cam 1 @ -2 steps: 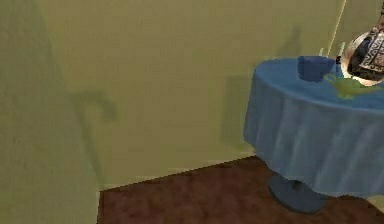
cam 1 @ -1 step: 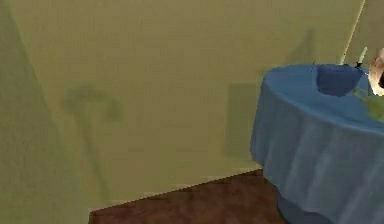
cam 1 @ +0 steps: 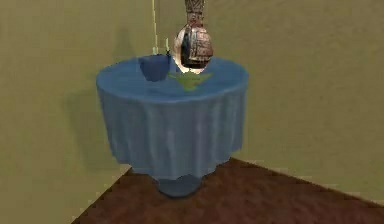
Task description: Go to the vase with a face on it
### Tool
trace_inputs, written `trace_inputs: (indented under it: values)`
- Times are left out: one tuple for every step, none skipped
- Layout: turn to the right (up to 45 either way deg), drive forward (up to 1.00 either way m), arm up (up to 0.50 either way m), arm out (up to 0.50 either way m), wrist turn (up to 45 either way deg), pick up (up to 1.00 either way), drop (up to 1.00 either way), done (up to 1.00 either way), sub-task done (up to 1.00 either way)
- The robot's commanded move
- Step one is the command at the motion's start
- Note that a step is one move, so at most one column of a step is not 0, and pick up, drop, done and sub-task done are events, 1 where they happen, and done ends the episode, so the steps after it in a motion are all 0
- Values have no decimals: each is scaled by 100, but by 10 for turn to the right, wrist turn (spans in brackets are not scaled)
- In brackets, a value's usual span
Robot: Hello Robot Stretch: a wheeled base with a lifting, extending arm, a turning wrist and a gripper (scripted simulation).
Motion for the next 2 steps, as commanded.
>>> trace_inputs:
  values:
    - [450, 0, 0, 0, 0, 0, 0, 0, 0]
    - [60, 0, 0, 0, 0, 0, 0, 0, 0]
